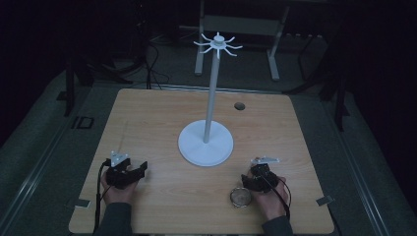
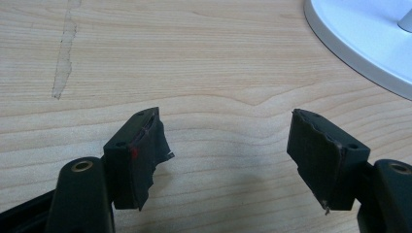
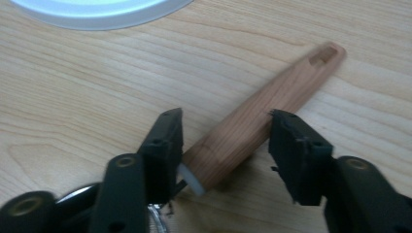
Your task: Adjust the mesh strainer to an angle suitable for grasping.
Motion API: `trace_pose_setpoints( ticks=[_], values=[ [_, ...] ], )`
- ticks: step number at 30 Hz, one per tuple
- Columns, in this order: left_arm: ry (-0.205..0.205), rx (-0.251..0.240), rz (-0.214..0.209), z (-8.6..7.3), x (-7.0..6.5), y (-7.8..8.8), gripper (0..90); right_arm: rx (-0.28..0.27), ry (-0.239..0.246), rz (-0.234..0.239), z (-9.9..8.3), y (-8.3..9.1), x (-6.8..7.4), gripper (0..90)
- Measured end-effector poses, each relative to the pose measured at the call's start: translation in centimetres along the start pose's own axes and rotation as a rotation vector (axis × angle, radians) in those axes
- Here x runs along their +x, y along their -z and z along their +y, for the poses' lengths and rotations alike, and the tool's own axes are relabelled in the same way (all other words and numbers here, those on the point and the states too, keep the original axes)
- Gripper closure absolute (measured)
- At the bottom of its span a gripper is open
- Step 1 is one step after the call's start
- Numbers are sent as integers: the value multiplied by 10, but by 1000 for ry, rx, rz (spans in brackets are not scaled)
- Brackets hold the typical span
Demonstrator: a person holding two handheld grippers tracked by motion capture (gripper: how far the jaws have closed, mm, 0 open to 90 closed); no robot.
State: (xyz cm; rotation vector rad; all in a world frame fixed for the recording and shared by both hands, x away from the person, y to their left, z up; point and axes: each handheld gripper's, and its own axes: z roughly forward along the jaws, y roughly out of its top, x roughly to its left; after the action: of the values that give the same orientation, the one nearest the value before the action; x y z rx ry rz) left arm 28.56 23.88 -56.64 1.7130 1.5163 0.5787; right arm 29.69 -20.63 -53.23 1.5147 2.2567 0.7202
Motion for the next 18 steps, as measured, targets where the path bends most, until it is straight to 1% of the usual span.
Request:
trace_pose_setpoints(
  ticks=[8,11,12,13,14,18],
  values=[
    [0,0,1,0,0,0,292,62,56,16,10,1,-13,631],
    [0,0,1,0,0,0,292,88,77,26,13,2,-16,650],
    [0,0,1,0,0,0,292,113,91,29,16,2,-17,646],
    [0,0,1,0,0,0,292,113,91,29,16,2,-17,646],
    [0,0,1,0,0,0,292,161,107,37,19,2,-18,629],
    [-1,1,1,0,0,0,293,249,124,47,25,-2,-18,597]
  ],
)
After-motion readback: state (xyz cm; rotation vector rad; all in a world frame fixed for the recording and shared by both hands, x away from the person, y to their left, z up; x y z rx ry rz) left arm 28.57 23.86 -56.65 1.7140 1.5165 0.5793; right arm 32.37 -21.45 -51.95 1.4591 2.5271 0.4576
